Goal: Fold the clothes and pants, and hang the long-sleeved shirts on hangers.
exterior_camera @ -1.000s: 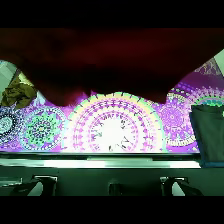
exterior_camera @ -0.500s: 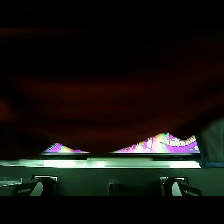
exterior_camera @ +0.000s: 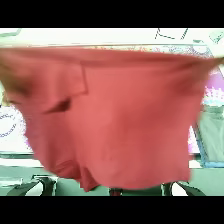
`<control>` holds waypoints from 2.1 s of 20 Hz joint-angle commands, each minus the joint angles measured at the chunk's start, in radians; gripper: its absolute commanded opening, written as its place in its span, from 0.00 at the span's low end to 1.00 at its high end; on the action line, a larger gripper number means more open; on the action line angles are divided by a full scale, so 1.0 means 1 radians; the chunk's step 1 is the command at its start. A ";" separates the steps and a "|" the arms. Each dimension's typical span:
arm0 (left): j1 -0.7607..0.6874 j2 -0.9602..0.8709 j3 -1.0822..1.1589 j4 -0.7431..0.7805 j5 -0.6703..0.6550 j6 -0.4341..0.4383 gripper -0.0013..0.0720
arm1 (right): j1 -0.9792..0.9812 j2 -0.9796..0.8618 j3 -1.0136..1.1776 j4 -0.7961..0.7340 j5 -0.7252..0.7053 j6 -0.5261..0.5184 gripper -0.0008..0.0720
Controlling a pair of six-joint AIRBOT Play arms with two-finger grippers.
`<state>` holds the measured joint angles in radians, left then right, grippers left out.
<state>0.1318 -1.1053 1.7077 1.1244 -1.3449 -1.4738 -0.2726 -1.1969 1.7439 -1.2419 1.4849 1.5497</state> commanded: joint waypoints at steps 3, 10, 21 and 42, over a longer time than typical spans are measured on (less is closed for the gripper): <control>-0.085 -0.352 -0.384 -0.009 0.130 0.049 0.05 | 0.182 -0.351 -0.304 -0.087 -0.187 0.072 0.06; -0.056 -0.578 -0.253 -0.115 0.478 0.061 0.05 | 0.191 -0.471 -0.285 -0.057 -0.781 0.187 0.06; -0.132 -0.640 -0.185 -0.111 0.720 -0.060 0.05 | 0.166 -0.504 -0.211 -0.059 -0.813 0.277 0.06; -0.098 -0.568 -0.377 0.061 -0.099 0.022 0.05 | 0.126 -0.483 -0.379 -0.145 -0.103 0.114 0.06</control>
<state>0.0406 -1.6730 1.3903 1.2076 -1.4246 -1.4536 -0.1459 -1.6806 1.4067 -1.3922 1.3952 1.6680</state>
